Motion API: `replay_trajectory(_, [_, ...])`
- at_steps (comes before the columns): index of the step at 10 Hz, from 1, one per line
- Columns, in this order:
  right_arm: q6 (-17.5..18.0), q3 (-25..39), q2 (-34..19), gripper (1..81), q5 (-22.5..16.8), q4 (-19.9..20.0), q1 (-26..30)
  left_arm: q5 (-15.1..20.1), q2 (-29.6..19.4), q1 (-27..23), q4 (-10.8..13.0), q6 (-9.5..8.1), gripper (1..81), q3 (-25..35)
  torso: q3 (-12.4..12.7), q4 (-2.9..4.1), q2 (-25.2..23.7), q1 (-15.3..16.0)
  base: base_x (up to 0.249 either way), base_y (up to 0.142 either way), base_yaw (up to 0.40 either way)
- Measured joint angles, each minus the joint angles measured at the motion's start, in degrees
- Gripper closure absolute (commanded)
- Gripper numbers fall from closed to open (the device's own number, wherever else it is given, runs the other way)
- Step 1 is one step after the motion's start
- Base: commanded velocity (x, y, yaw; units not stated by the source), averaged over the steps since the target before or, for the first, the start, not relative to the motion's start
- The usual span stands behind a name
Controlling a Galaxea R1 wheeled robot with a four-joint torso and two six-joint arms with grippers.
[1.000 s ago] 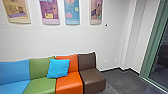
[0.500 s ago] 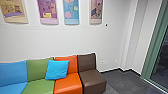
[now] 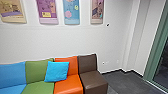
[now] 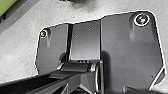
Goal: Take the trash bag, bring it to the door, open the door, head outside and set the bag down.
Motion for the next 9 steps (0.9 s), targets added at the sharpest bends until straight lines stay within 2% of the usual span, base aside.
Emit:
replay_trajectory(5, [0.00,0.00,-0.18,1.0,0.05,0.00,0.04,-0.02,0.04,-0.02,0.00,0.00,1.0,-0.09,0.00,0.00,0.00,0.05,0.099,0.000,0.000])
replay_trajectory(9, [-0.06,0.02,-0.13,1.0,-0.28,-0.05,0.11,0.11,0.04,0.16,0.00,0.00,1.0,-0.06,-0.02,0.00,0.05,0.07,0.000,0.000,0.000])
